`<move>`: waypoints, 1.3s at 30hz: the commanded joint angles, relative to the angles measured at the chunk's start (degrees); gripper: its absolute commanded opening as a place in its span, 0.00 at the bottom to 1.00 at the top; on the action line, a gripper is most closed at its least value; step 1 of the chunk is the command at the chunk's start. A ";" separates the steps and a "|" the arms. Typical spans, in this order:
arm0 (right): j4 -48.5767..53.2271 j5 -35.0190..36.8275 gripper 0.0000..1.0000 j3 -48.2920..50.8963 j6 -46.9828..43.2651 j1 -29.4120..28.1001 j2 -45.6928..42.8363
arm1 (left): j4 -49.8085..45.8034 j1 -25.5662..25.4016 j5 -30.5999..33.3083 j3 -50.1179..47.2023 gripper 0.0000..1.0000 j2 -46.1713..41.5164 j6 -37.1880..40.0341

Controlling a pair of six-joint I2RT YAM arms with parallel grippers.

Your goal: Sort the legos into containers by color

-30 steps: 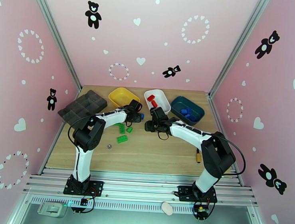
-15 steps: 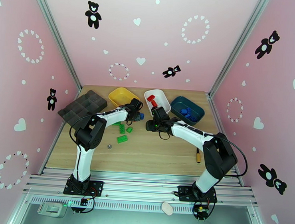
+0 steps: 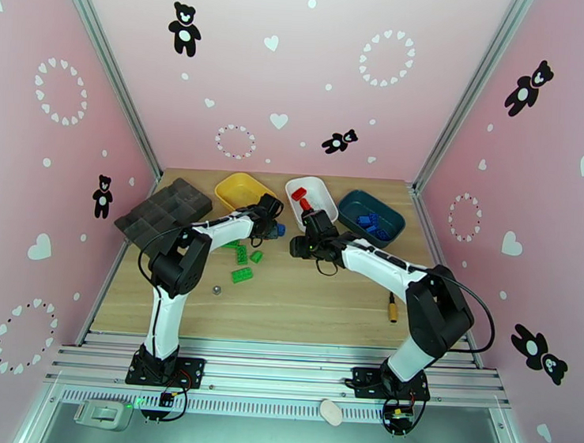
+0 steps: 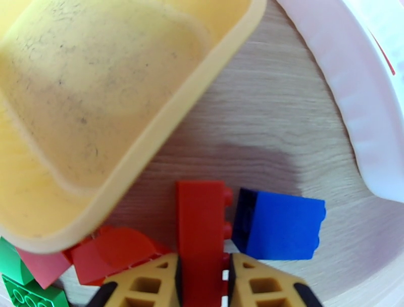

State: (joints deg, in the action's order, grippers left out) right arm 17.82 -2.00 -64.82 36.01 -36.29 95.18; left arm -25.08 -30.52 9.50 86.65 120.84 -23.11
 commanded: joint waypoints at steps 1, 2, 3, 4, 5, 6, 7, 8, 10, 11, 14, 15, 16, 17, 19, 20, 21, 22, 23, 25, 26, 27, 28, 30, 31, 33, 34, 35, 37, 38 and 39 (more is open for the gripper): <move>0.04 0.77 0.48 1.18 -0.24 0.34 -2.13 | -2.33 0.04 0.99 -1.49 0.26 -1.75 0.35; 0.02 0.77 0.48 1.18 -0.19 0.47 -2.25 | -2.39 0.02 0.80 -2.07 0.25 -2.62 0.35; -0.15 0.73 0.48 1.27 -0.24 0.44 -2.28 | -2.40 -0.06 0.70 -2.71 0.25 -3.39 0.35; -0.24 0.76 0.48 1.26 -0.19 0.55 -2.32 | -2.60 -0.30 0.64 -3.22 0.25 -4.19 0.35; -0.24 0.73 0.48 1.26 -0.20 0.70 -2.42 | -2.75 -0.37 0.53 -3.99 0.25 -5.11 0.43; -0.33 0.76 0.48 1.27 -0.31 0.76 -2.50 | -2.76 -0.50 0.37 -4.66 0.25 -6.13 0.43; -0.33 0.68 0.48 1.24 -0.33 0.83 -2.54 | -2.86 -0.66 0.29 -5.25 0.24 -6.92 0.32; -0.40 0.64 0.48 1.27 -0.37 0.95 -2.54 | -3.01 -0.63 -0.05 -6.04 0.24 -7.95 0.26; -0.54 0.51 0.48 1.27 -0.39 1.21 -2.49 | -2.79 -0.90 -1.26 -7.48 0.25 -9.75 -0.06; -0.59 0.38 0.48 1.25 -0.33 1.27 -2.44 | -2.67 -0.93 -1.80 -8.32 0.25 -10.70 -0.17; -0.83 0.15 0.48 1.25 -0.38 1.36 -2.34 | -2.46 -1.11 -3.86 -9.93 0.25 -11.92 -0.74; -0.85 0.11 0.48 1.27 -0.41 1.42 -2.30 | -2.22 -1.21 -4.59 -10.33 0.25 -11.96 -0.92; -0.86 0.07 0.48 1.32 -0.32 1.44 -2.28 | -2.09 -1.35 -4.91 -10.72 0.25 -11.84 -1.12; -0.86 0.00 0.48 1.35 -0.31 1.47 -2.31 | -1.75 -1.42 -5.30 -11.24 0.25 -11.50 -1.40; -0.95 -0.02 0.48 1.53 -0.30 1.43 -2.28 | -0.59 -1.48 -6.17 -12.38 0.25 -10.79 -2.01; -1.03 -0.11 0.48 1.58 -0.22 1.42 -2.33 | 0.06 -1.47 -6.45 -12.96 0.25 -10.42 -2.32; -1.04 -0.11 0.48 1.65 -0.24 1.49 -2.38 | 0.63 -1.47 -6.69 -13.47 0.25 -10.11 -2.65; -1.04 -0.11 0.48 1.74 -0.27 1.41 -2.51 | 1.06 -1.47 -6.90 -13.86 0.25 -9.81 -2.92; -0.97 -0.07 0.48 1.86 -0.29 1.55 -2.64 | 1.55 -1.49 -7.12 -14.35 0.25 -9.66 -3.23; -0.95 0.04 0.48 1.91 -0.39 1.54 -2.89 | 2.32 -1.49 -7.26 -15.28 0.28 -9.57 -3.72; -0.91 0.07 0.48 2.00 -0.40 1.59 -2.98 | 2.64 -1.49 -7.17 -15.60 0.32 -9.57 -3.91; -0.95 0.07 0.48 2.13 -0.41 1.62 -3.08 | 2.59 -1.51 -6.89 -15.85 0.39 -9.69 -4.08; -0.96 -0.01 0.48 2.06 -0.35 1.63 -3.15 | 2.63 -1.47 -6.65 -15.99 0.44 -9.65 -4.13; -1.06 -0.03 0.48 2.23 -0.41 1.66 -3.11 | 2.71 -1.48 -6.34 -16.12 0.54 -9.61 -4.17; -1.14 -0.11 0.48 2.23 -0.32 1.61 -3.02 | 2.61 -1.47 -6.18 -16.08 0.57 -9.57 -4.13; -1.21 -0.19 0.48 2.22 -0.20 1.66 -2.93 | 2.34 -1.48 -5.93 -15.68 0.59 -9.10 -4.00; -1.28 -0.20 0.48 2.17 -0.21 1.63 -2.90 | 2.28 -1.47 -5.89 -15.42 0.59 -8.89 -3.89; -1.30 -0.23 0.48 2.18 -0.11 1.75 -2.92 | 2.09 -1.54 -5.81 -15.11 0.57 -8.54 -3.79; -1.31 -0.20 0.48 2.23 -0.13 1.74 -2.96 | 1.50 -1.52 -5.48 -14.47 0.51 -8.09 -3.61; -1.22 -0.11 0.48 2.27 -0.15 1.70 -2.91 | 1.31 -1.59 -5.22 -14.32 0.46 -8.16 -3.61; -1.22 -0.02 0.48 2.32 -0.23 1.75 -3.01 | 1.35 -1.70 -5.04 -14.42 0.42 -8.48 -3.53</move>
State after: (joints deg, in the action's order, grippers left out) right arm 16.93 -2.31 -63.18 35.83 -34.76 93.89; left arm -23.20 -31.70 3.49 71.26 111.74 -26.85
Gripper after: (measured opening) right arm 0.481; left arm 0.447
